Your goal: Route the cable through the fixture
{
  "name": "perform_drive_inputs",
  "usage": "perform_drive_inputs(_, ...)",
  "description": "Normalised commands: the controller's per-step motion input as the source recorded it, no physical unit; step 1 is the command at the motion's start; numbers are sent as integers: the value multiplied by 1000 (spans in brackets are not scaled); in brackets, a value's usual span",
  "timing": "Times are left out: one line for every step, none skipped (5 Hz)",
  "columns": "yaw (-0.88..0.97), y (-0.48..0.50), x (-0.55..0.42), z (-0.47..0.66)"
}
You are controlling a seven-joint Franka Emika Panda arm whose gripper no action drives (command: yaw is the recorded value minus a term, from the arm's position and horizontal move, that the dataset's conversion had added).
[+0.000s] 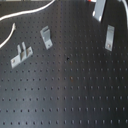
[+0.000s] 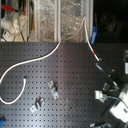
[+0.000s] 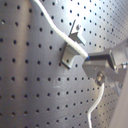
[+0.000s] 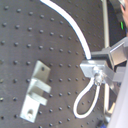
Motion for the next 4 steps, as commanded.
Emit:
perform_drive_inputs(0, 319, -387, 406)
perform_drive_inputs(166, 450, -192, 463)
perform_drive_inputs(251, 448, 37, 455)
perform_drive_inputs(143, 431, 252, 410)
